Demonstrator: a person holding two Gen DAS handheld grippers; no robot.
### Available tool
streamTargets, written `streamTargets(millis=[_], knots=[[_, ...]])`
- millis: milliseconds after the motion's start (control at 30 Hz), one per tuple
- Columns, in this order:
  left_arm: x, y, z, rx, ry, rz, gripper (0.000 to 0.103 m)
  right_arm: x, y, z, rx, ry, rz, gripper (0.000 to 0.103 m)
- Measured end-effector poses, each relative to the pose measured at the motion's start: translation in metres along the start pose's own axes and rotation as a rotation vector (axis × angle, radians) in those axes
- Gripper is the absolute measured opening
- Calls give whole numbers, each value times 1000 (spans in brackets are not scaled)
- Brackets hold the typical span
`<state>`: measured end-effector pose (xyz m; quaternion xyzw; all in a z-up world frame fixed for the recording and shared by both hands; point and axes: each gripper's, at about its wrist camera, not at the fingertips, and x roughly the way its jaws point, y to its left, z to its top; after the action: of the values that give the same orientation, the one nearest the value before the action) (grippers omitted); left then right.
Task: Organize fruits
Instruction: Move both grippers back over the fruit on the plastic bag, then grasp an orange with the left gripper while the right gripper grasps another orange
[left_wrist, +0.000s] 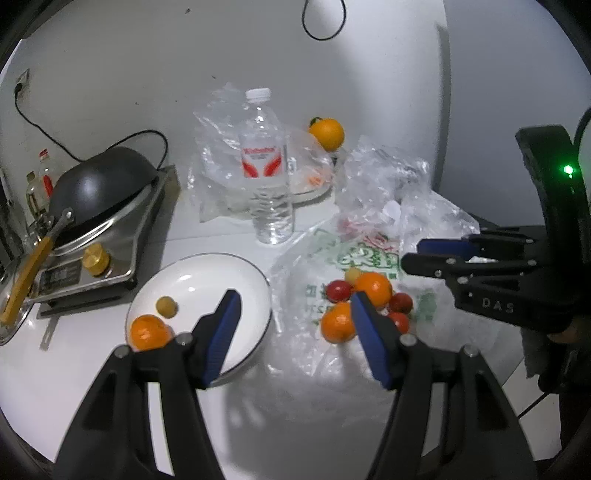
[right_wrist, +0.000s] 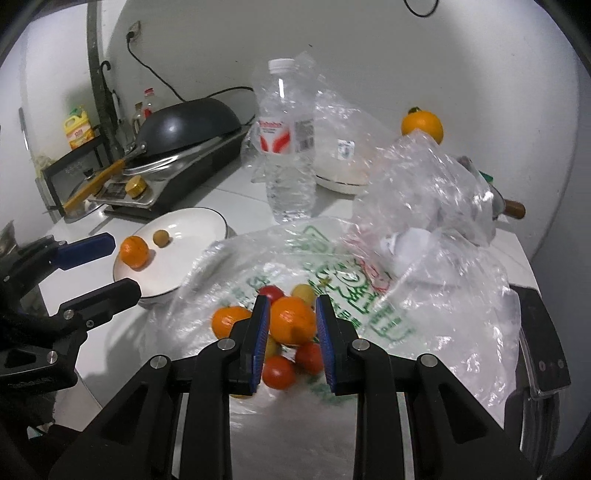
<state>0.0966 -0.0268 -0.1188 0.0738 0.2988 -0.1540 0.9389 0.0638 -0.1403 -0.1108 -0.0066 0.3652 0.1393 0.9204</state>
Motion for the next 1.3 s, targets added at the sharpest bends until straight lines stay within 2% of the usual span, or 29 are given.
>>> streamTargets(millis=[200,267,300,900,967,1133,1300], knots=[[11,-9,0,16,25,-9,63,8,-10,-6,13,18,16,29],[15,-12,0,22,34,-11,63,10,-11,-7,16,20,25,41],[17,-13,0,24,37,-12,63,11,-11,-7,17,21,29,42],[53,-25,-5,68,113,-29,63,59,-11,-7,29,102,118,43],[58,-26,-6,74,134,-35,63,64,-13,-7,31,109,127,47],[66,-29,-10,111,152,-49,63,73,-17,-8,29,134,154,47],[72,-34,-13,165,159,-61,61,73,-21,-6,52,118,165,45]])
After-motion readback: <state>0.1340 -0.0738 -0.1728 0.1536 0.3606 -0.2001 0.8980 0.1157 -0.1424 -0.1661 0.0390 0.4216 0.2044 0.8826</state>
